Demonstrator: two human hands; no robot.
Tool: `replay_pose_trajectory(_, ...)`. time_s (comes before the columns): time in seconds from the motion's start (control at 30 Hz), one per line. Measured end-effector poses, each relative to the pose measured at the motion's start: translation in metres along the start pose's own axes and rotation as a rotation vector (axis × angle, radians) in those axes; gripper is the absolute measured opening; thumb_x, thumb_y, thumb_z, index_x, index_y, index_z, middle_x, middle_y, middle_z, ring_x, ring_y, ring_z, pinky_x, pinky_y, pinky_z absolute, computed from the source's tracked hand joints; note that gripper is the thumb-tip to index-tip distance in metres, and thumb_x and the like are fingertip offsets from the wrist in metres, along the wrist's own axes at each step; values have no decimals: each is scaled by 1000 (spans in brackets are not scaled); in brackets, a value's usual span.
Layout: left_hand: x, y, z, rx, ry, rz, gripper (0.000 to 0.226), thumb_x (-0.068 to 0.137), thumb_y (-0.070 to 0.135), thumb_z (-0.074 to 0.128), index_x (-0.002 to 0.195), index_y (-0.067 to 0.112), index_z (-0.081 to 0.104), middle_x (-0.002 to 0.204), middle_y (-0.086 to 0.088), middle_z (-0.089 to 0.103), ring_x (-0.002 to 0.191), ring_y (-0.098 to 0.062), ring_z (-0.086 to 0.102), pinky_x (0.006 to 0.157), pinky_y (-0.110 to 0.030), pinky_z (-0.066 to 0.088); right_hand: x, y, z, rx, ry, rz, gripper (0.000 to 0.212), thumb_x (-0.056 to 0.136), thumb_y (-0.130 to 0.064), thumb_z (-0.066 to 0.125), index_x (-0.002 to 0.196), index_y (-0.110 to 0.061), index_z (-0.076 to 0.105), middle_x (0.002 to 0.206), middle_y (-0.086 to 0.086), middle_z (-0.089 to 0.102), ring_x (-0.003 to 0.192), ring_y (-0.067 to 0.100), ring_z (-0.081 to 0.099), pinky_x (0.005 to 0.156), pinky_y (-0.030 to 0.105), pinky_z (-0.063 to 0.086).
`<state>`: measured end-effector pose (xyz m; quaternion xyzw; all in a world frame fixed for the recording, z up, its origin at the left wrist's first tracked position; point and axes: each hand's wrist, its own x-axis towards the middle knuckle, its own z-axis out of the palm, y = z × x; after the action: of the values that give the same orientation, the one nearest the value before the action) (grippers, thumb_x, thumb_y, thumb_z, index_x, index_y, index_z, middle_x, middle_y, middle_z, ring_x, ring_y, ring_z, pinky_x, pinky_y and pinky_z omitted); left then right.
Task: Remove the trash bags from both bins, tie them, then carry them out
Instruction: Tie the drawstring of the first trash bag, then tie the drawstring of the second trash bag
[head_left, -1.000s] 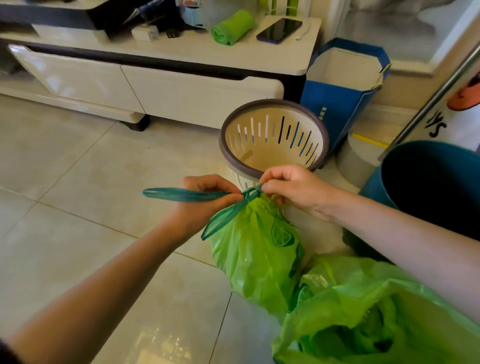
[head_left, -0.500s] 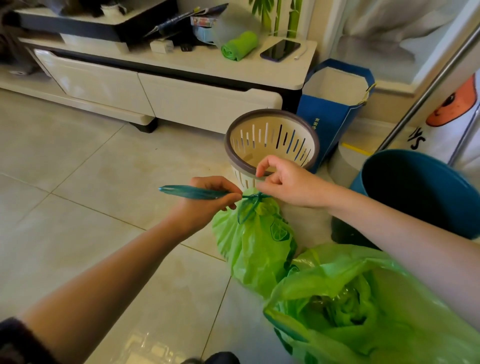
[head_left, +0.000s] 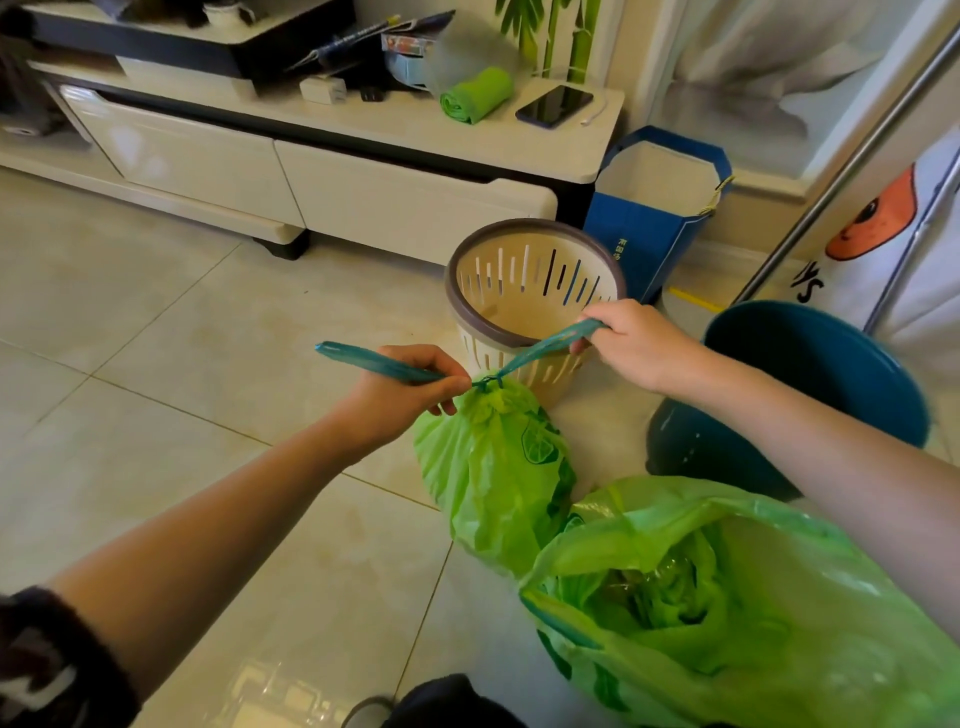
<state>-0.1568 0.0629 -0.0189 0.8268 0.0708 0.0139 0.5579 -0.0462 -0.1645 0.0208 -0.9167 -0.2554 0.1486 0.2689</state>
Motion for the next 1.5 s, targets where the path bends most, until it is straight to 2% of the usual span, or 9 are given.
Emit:
replay_pose_trajectory(0.33, 1, -24, -8, 71, -100, -143, 9, 82, 11, 72, 86, 3, 72, 71, -2, 70, 63, -7, 66, 62, -21, 56, -25, 44, 19, -135, -215, 200, 24, 96, -14, 41, 79, -22, 55, 73, 1, 52, 70, 21, 51, 55, 31, 36)
replay_pose_trajectory(0.47, 1, -15, -15, 8, -49, -164, 18, 82, 11, 73, 99, 7, 70, 86, -8, 70, 66, -15, 68, 65, -24, 59, -35, 43, 13, -69, -136, 173, 14, 95, -26, 52, 95, -16, 62, 75, -2, 52, 64, 12, 48, 54, 25, 33)
replay_pose_trajectory(0.6, 1, 13, -25, 39, 55, -67, 22, 82, 11, 72, 103, 19, 68, 94, -3, 69, 59, -10, 65, 65, -27, 59, -49, 36, 2, 48, -26, 160, 12, 95, -22, 54, 101, -17, 63, 81, -10, 58, 76, 3, 55, 65, 20, 41)
replay_pose_trajectory(0.83, -13, 77, -22, 149, 101, 203, 30, 82, 7, 71, 108, 21, 65, 98, 7, 68, 62, -13, 68, 65, -27, 59, -82, 18, -3, -4, -90, 124, 12, 94, -21, 54, 93, -19, 66, 73, -6, 65, 73, 7, 62, 70, 24, 49)
replay_pose_trajectory(0.9, -18, 85, -9, 177, 57, 204, 27, 82, 6, 70, 107, 17, 66, 98, 3, 69, 62, -13, 67, 65, -32, 57, -94, 18, -5, -7, -109, 129, 14, 94, -18, 53, 91, -18, 67, 71, -7, 65, 70, 4, 61, 65, 22, 48)
replay_pose_trajectory(1.03, -27, 85, 35, 304, -235, 153, 20, 83, 11, 70, 102, 16, 69, 98, -2, 69, 71, -15, 65, 65, -24, 55, -133, 38, -14, -38, -106, 133, 11, 90, -19, 57, 89, -18, 68, 72, -5, 70, 71, 6, 64, 70, 25, 51)
replay_pose_trajectory(1.23, -34, 64, 94, 667, -546, -81, 47, 83, 24, 72, 125, 9, 57, 114, -5, 62, 99, -22, 61, 81, -28, 50, -189, 85, -27, -103, 113, 173, 9, 86, -15, 62, 87, -18, 70, 81, -7, 67, 77, 6, 62, 72, 22, 44)
replay_pose_trajectory(1.37, -42, 43, 100, 728, -702, -498, 68, 83, 38, 70, 135, 6, 41, 127, -14, 55, 87, -27, 69, 76, -36, 60, -207, 112, -37, -156, 295, 218, 8, 81, -15, 69, 89, -17, 69, 81, -7, 58, 74, 10, 58, 77, 28, 45)
replay_pose_trajectory(1.5, -49, 38, 101, 675, -786, -697, 77, 86, 37, 68, 141, 1, 30, 117, -23, 60, 70, -31, 69, 70, -38, 61, -217, 120, -47, -180, 185, 393, 26, 79, -30, 72, 101, -16, 66, 93, 2, 64, 87, 20, 59, 79, 31, 45)
